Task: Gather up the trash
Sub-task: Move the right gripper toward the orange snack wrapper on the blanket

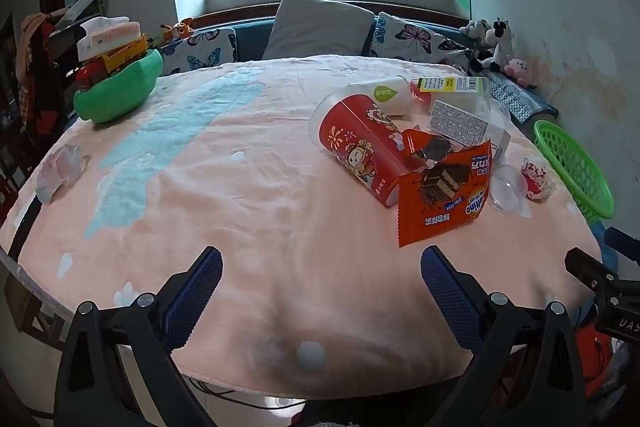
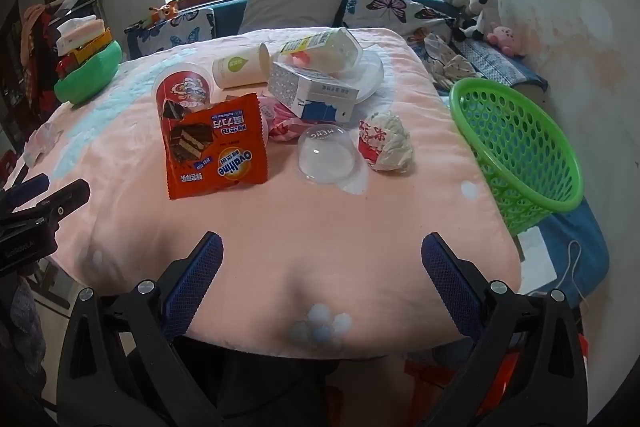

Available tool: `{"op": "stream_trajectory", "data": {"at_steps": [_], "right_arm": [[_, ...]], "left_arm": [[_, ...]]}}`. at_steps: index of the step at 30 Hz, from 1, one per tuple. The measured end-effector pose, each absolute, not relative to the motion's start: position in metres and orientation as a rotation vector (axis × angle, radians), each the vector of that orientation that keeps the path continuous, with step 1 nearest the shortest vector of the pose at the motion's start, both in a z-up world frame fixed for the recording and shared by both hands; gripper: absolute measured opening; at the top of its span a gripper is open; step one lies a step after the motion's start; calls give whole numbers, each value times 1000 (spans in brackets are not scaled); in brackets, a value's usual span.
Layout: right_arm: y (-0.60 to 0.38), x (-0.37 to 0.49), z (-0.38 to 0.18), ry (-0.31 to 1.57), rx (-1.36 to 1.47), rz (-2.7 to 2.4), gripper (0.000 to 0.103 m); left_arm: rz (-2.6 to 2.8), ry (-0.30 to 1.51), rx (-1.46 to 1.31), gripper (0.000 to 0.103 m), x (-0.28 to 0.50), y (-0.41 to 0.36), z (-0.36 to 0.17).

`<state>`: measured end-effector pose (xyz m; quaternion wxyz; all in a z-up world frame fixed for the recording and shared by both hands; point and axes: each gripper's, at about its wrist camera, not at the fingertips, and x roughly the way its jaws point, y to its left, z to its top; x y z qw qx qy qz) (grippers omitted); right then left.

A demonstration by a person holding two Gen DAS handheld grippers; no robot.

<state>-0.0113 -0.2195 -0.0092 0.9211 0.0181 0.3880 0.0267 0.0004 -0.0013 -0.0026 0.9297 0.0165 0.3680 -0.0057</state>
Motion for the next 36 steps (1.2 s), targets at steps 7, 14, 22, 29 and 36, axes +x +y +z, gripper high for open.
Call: {"op": "stream_trajectory", "data": {"at_steps": [7,14,22,29,36], "right_arm": [[-221,-9,-10,794,31,48,99],[-218,-11,-5,789,27,55,99],[-219,-7,-8,792,32,60,99],[-219,-6,-8,794,33,59,99],[-220,-4,-9,799,36,61,99]], "left_arm": [[-16,753,35,97,2,-3,-6],[-15,756,32,97,3,-1,-6],[-12,762,27,97,8,0,-5],[-13,763,29,97,14,-2,-6],[-13,762,26,97,12,-2,-4]]}}
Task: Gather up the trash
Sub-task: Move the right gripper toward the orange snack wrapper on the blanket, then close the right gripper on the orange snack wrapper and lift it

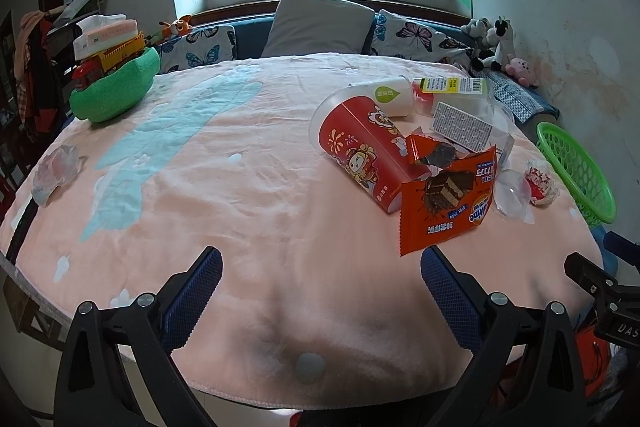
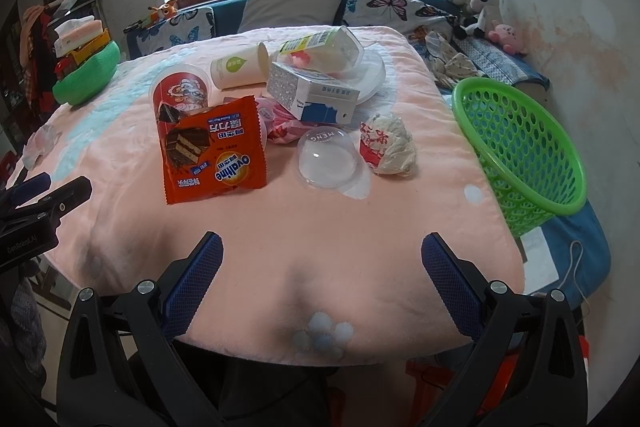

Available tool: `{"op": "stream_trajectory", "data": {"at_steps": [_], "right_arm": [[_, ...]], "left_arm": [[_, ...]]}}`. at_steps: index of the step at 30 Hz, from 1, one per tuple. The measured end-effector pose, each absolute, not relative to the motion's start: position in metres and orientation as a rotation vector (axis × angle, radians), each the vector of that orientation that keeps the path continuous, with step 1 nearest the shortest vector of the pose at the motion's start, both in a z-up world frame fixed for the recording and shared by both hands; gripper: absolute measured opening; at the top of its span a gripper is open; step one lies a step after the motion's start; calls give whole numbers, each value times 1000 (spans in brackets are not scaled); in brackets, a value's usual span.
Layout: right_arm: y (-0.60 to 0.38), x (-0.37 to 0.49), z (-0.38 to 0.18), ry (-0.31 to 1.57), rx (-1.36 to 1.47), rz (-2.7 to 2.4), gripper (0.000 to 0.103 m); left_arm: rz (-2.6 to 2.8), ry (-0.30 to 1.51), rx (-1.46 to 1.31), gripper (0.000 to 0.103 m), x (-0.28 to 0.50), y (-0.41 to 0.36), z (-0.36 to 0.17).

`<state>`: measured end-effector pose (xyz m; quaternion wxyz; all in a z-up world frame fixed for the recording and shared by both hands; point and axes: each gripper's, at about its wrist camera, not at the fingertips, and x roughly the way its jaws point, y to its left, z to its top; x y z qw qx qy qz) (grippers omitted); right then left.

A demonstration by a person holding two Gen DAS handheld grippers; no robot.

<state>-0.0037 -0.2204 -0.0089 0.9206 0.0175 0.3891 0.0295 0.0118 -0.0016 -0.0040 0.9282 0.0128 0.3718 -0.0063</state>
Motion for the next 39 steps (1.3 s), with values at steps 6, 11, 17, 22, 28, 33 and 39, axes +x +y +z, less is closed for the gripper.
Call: {"op": "stream_trajectory", "data": {"at_steps": [6,11,17,22,28,33,39], "right_arm": [[-222,-2,-10,801,35,60,99],[-222,-1,-10,801,34,59,99],[-223,5,-11,804,34,64,99],[-225,10,-10,806,35,66,99],[-226,13,-9,806,37,64,99],[-229,19,-8,805,33,65,99],[-237,30,-10,804,25,66,99]], "left_arm": [[-14,763,27,97,13,-2,-4],[-14,764,29,97,17,-3,-3],[-14,770,27,97,19,-4,-4],[-16,775,34,97,29,-7,-3],[-18,777,36,97,33,-10,-1],[-17,781,34,97,39,-9,2],[-17,791,29,97,47,-9,4]]}}
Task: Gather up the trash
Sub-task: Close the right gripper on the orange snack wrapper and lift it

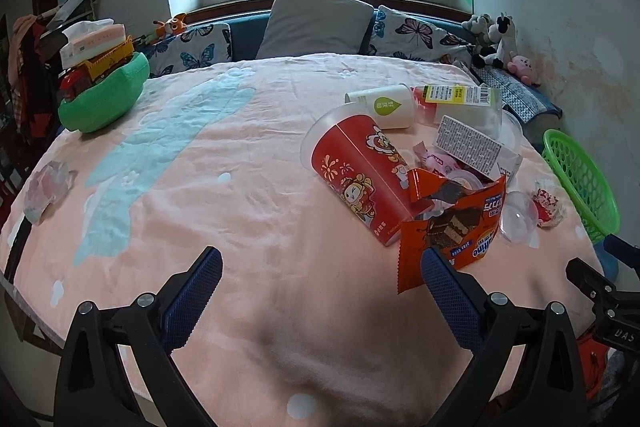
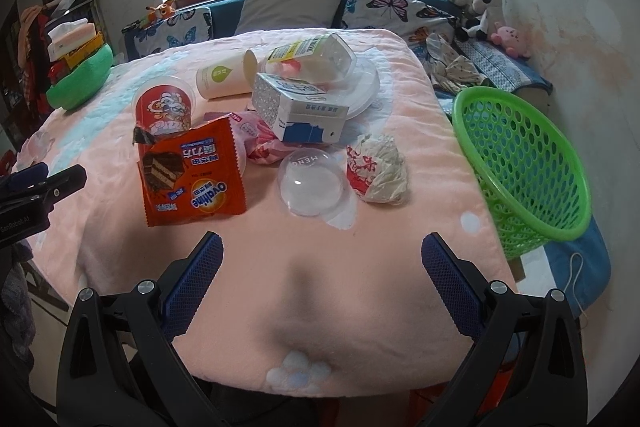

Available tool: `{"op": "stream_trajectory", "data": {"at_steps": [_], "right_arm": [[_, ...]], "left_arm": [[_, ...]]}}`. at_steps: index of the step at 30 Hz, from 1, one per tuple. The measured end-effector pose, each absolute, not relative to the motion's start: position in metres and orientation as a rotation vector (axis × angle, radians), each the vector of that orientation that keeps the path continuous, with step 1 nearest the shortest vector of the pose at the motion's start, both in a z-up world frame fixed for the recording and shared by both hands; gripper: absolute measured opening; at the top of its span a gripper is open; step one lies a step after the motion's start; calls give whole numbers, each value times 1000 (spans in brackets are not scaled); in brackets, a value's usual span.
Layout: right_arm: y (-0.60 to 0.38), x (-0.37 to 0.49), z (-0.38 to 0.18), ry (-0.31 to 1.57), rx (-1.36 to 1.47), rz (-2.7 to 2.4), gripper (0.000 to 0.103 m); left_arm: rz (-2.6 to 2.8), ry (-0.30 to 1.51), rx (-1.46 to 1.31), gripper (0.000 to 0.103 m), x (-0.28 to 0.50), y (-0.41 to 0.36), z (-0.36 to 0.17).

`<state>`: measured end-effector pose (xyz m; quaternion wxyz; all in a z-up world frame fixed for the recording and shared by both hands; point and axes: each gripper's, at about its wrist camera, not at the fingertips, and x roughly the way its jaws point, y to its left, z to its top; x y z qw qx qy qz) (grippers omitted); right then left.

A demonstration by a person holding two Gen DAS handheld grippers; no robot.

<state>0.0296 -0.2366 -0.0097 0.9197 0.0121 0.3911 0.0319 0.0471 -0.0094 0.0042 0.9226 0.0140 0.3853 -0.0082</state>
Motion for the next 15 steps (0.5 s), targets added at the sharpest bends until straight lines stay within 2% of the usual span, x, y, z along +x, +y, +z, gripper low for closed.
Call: {"op": "stream_trajectory", "data": {"at_steps": [15], "right_arm": [[-212,59,-6,796,49,340,98]], "left_arm": [[17,808,19,97,77,-2,8]]}}
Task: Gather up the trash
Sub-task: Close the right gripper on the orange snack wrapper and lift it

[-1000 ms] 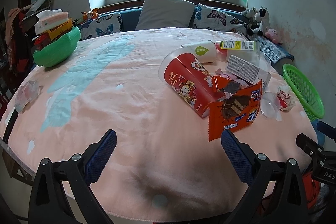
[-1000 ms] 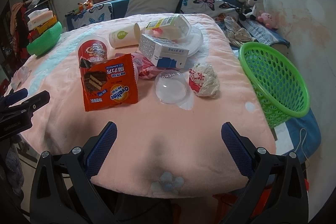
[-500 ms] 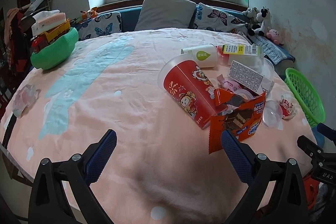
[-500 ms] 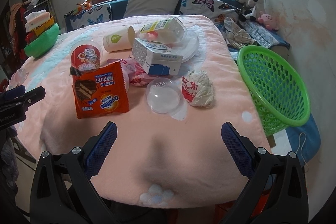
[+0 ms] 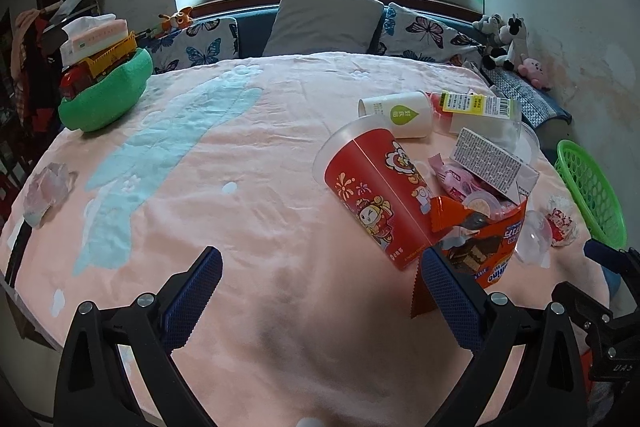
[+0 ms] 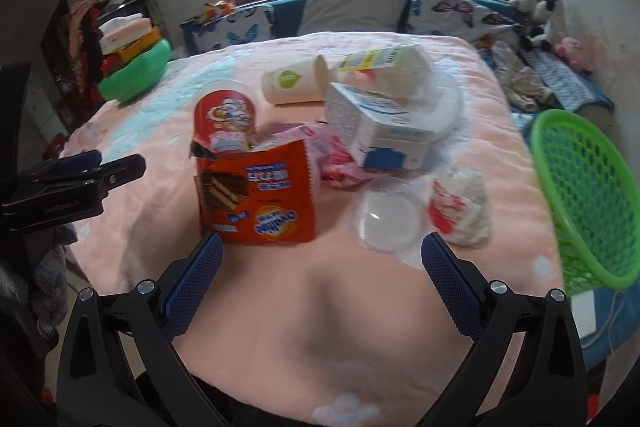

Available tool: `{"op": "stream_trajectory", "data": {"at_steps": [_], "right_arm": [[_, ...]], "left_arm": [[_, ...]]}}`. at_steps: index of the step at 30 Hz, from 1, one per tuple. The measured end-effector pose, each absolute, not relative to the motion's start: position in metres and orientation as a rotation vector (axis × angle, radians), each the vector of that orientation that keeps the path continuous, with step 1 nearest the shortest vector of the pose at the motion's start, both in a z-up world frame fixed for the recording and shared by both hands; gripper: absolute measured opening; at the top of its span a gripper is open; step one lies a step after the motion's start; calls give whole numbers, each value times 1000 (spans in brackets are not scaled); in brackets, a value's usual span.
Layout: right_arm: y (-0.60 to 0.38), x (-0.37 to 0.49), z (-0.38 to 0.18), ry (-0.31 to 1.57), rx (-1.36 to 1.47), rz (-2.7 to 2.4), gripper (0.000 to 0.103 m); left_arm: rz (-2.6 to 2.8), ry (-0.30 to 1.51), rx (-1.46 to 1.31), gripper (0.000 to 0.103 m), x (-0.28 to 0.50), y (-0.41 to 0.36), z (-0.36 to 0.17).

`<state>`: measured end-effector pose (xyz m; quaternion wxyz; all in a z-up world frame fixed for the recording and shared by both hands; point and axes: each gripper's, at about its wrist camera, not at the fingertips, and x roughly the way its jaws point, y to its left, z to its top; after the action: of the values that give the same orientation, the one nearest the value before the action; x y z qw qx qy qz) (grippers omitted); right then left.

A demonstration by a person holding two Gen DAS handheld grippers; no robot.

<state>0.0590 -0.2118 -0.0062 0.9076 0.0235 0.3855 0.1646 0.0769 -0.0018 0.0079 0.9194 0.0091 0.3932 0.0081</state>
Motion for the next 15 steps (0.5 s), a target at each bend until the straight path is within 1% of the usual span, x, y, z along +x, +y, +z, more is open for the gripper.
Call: {"op": "stream_trajectory", "data": {"at_steps": [9,15], "right_arm": [[-186,90,-22,840,11,498,98],[-165,103,-35,867,-1,496,99]], "left_arm": [[56,824,-6,97,99,14,8],[74,823,-16,97,117,19,12]]}}
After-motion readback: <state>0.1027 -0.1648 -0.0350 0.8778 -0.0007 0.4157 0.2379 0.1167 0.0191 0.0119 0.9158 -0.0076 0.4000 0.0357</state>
